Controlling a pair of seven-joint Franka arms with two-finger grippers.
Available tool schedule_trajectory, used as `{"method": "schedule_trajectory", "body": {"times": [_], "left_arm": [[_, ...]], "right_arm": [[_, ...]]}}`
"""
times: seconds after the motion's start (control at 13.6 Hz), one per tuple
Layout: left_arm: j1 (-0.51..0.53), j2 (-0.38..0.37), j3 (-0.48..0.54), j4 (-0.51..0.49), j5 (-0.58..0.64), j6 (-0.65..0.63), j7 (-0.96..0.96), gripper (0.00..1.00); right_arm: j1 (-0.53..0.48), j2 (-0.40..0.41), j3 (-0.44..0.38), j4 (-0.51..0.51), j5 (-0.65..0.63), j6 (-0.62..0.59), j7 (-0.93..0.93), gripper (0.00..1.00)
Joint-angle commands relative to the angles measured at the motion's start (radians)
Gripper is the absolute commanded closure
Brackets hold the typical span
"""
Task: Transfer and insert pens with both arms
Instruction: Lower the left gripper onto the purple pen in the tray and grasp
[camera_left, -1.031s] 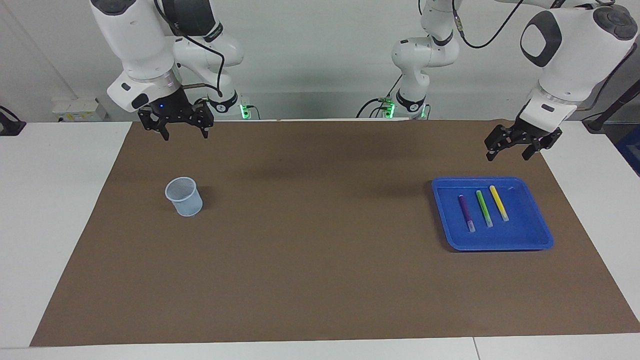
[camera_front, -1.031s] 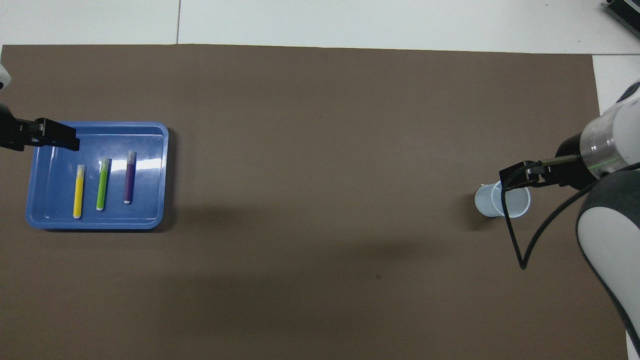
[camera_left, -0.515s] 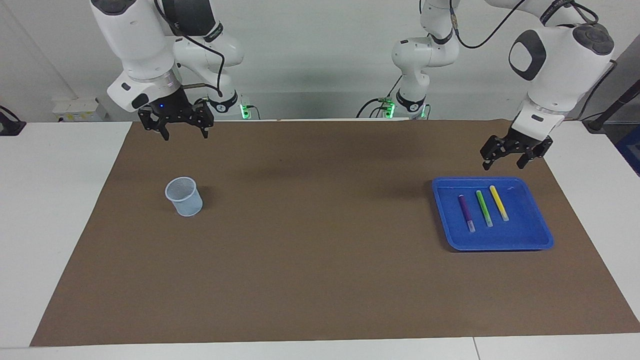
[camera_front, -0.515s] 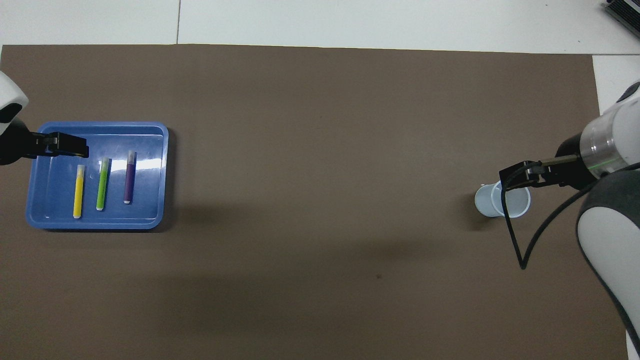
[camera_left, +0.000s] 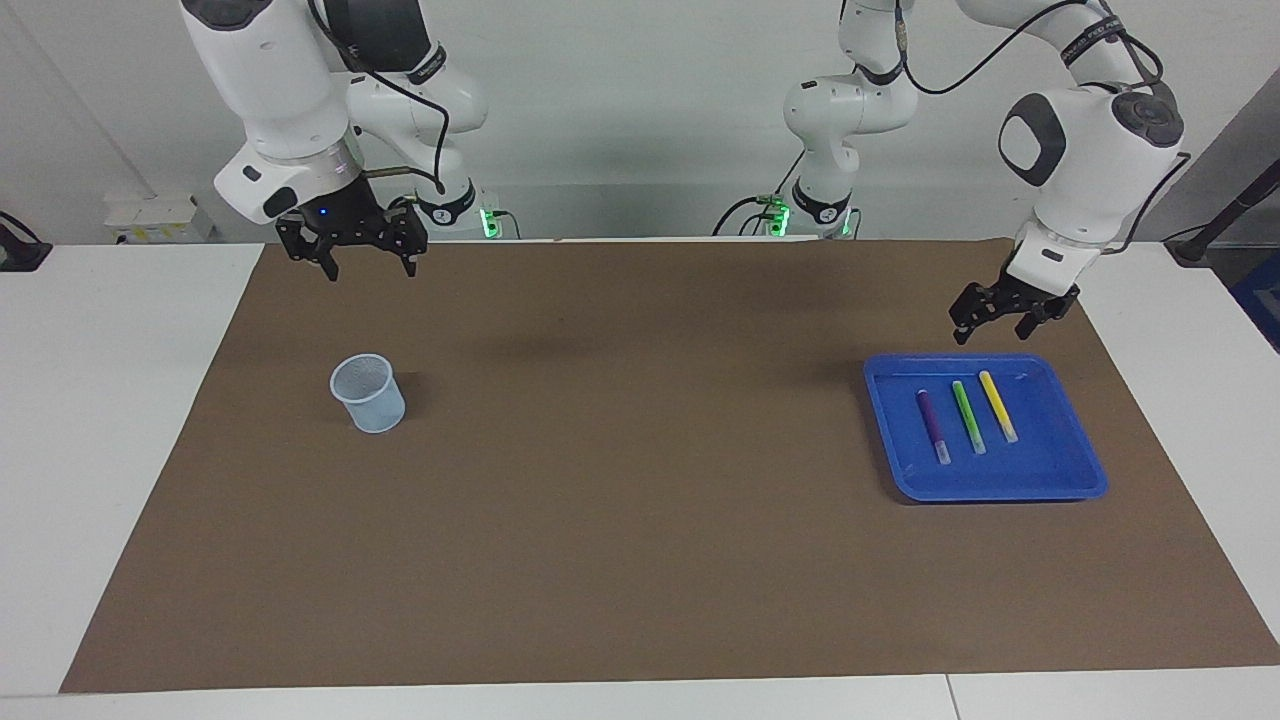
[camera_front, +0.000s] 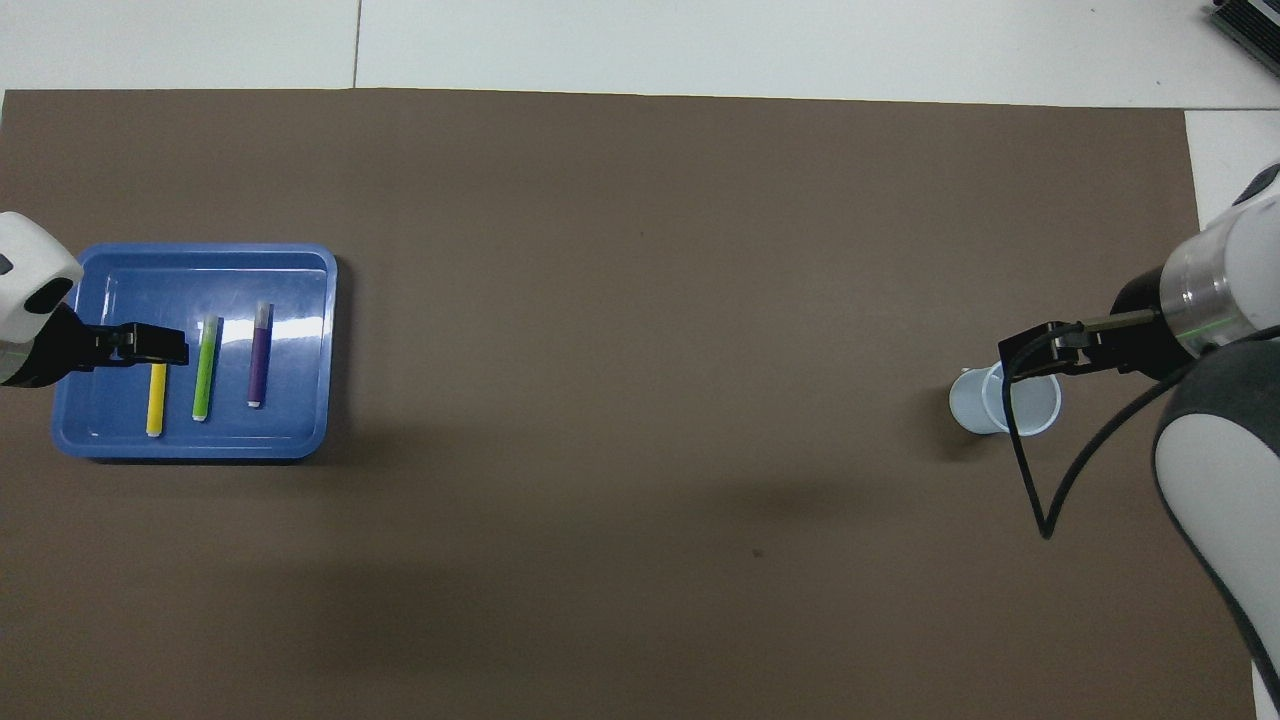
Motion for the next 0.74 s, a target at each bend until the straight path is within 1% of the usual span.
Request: {"method": "schedule_trajectory", "body": {"times": [0.0, 0.15, 0.37, 0.52, 0.66], "left_arm": [[0.007, 0.004, -0.001, -0.058, -0.013, 0.08, 0.0, 0.0], [0.007, 0.015, -0.001, -0.121, -0.013, 0.175, -0.001, 0.0], [0.007, 0.056, -0.001, -0.132, -0.013, 0.223, 0.0, 0.0], [0.002, 0.078, -0.002, -0.159, -0.013, 0.279, -0.007, 0.0], [-0.004, 0.118, -0.001, -0.169, -0.013, 0.333, -0.007, 0.0]], "right_arm": [[-0.007, -0.005, -0.002, -0.005, 0.019, -0.002, 0.005, 0.0], [-0.007, -0.005, -0.002, -0.005, 0.019, -0.002, 0.006, 0.0], [-0.008, -0.005, -0.002, -0.005, 0.019, -0.002, 0.005, 0.0], [-0.008, -0.005, -0.002, -0.005, 0.019, -0.002, 0.006, 0.0], [-0.013, -0.005, -0.003, -0.005, 0.019, -0.002, 0.003, 0.0]]}}
